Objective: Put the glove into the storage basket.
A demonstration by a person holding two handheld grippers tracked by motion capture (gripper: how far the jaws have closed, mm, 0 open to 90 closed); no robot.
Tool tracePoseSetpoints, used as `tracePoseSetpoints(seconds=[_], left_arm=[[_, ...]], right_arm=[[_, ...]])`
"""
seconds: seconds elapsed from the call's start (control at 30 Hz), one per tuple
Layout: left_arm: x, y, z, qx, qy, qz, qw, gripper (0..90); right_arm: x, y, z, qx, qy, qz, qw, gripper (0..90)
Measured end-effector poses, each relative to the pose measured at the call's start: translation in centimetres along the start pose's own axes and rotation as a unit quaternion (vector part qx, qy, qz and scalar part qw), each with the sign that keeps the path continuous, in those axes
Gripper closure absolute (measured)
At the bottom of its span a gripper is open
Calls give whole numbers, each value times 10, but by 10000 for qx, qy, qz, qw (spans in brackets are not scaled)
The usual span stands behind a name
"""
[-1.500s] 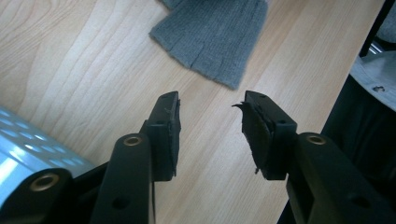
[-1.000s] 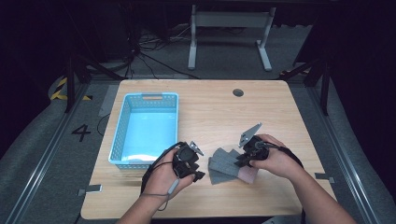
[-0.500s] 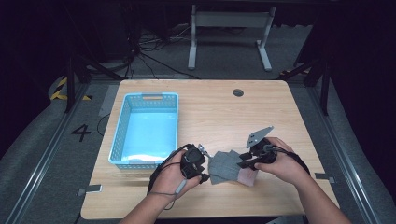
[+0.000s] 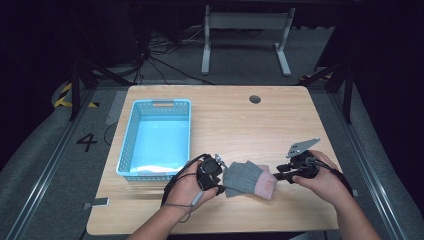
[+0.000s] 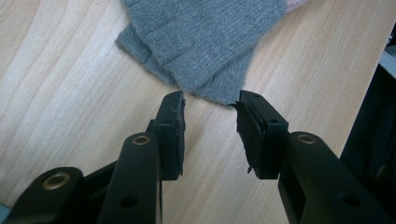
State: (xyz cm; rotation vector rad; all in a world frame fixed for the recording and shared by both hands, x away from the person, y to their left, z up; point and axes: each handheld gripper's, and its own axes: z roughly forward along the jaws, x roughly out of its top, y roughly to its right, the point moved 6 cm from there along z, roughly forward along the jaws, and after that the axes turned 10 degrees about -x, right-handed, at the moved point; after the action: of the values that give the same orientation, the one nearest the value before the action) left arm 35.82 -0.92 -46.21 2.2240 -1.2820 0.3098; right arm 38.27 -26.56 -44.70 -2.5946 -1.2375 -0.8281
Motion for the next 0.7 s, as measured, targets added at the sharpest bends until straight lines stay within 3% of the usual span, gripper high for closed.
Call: tracePoseSetpoints(seconds=[0.3,0.7], left_arm=[[1,-1,5,-33,-109,43,9999,623],[2,-4,12,-97,-217,91,9997,611]], right_arm=[[-22,10,2,101,-319,43,9994,665],[-25,-3,19,314,-524,-158,9980,662]])
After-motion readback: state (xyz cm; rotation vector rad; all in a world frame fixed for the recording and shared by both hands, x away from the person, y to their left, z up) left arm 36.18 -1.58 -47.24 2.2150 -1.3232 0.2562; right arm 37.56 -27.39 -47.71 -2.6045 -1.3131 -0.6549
